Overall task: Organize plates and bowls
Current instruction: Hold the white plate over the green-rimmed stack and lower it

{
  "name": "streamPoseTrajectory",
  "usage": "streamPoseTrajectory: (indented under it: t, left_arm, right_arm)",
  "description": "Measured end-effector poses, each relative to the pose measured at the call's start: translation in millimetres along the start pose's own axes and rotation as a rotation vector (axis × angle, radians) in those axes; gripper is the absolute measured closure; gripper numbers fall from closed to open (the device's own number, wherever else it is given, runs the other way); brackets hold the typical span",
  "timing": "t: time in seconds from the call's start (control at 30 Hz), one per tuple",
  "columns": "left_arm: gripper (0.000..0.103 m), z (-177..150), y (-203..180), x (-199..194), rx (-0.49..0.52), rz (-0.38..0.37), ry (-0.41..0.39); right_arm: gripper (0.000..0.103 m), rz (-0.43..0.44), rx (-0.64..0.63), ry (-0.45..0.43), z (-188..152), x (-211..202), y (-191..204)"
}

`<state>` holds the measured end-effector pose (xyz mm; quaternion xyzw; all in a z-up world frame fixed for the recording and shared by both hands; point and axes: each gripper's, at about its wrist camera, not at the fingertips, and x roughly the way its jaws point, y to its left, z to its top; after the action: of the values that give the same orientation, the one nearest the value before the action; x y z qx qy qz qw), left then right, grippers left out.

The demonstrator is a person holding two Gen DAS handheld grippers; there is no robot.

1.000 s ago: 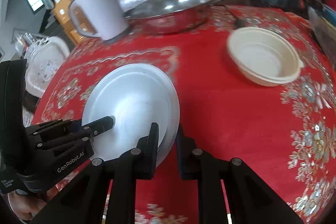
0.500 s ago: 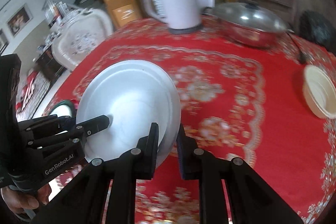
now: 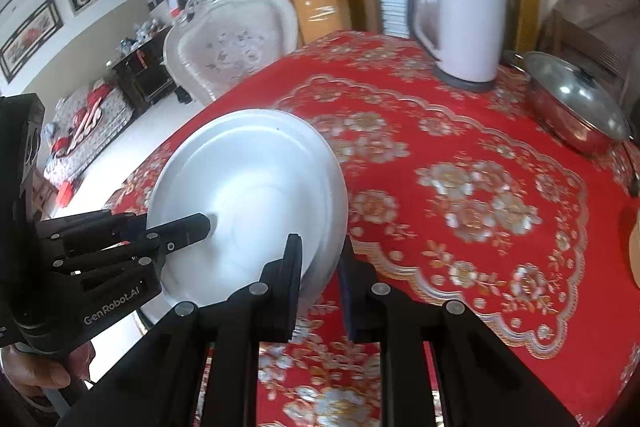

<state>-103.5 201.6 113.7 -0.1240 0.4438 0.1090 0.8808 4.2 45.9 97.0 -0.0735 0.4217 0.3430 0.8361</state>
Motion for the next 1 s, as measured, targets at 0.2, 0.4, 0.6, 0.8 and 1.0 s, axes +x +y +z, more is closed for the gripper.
streamPoseTrajectory:
  t: [0.2,0.4,0.6,0.8,1.0]
  left_arm:
    - [0.085,-16,28,-2,-0.041,0.006,0.013]
    - [0.085,-31,49,4,-0.083,0.013,0.036]
    - [0.084,-45,58,17,-0.102,0.014,0.064]
    - [0.084,-46,57,17,-0.098,0.019,0.059]
    - [0.084,-46,56,16,-0.078,0.057,0.026]
  right_arm:
    - [0.085,0.017,-0.049,0.031,-2,13,28]
    - [0.085,0.02,-0.096,0.058,-6,24,55]
    - [0.085,0.004,-0.12,0.099,-14,38,67]
    - [0.085,-0.015,-0.134,0.117,-18,42,70]
    - [0.085,-0.016,-0.145,0.12,-17,43,73]
